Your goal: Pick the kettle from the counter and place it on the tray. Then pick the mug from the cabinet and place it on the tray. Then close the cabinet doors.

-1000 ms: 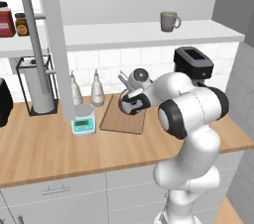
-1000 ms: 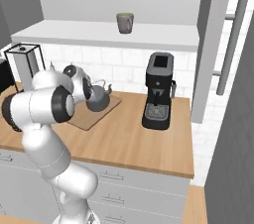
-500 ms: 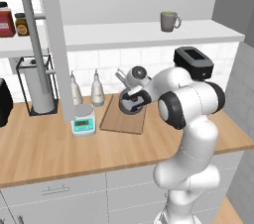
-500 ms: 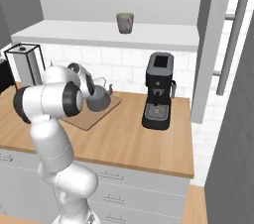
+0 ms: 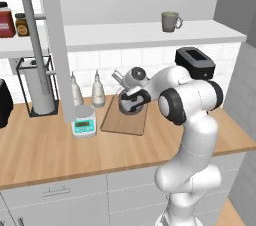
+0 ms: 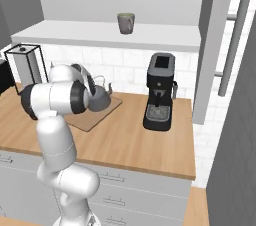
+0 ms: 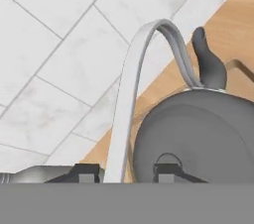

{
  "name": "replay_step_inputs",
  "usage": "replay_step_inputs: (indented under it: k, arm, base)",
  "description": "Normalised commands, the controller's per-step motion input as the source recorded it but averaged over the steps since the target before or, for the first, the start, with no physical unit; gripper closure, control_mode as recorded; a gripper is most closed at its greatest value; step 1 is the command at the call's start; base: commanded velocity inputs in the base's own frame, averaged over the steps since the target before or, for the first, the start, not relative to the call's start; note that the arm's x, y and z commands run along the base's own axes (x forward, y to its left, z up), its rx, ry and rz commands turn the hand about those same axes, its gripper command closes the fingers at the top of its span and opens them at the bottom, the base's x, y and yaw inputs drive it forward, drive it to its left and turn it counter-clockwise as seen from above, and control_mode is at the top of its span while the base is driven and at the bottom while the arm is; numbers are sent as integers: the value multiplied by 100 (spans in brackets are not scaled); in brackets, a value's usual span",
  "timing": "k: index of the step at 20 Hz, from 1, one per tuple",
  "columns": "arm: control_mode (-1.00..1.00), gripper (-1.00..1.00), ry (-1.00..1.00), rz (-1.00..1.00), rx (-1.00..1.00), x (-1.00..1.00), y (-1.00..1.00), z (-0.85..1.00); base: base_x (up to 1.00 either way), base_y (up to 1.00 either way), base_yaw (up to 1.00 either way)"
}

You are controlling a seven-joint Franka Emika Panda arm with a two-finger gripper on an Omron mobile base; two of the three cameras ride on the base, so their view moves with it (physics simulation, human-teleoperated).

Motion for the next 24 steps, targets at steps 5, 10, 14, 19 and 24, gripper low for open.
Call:
replay_step_inputs:
  k: [5, 10, 14, 19, 24]
  arm:
    - [-100, -100, 0, 8, -7, 0, -18, -22]
    - [-100, -100, 0, 4, -18, -2, -15, -1]
    - [-100, -100, 0, 1, -19, -9, -5, 19]
    - [-100, -100, 1, 0, -18, -26, -1, 30]
    - [-100, -100, 5, 0, -6, -32, 0, 34]
  base:
    - [0, 0, 0]
    - [0, 0, 0]
    - [0, 0, 0]
    - [0, 0, 0]
    - [0, 0, 0]
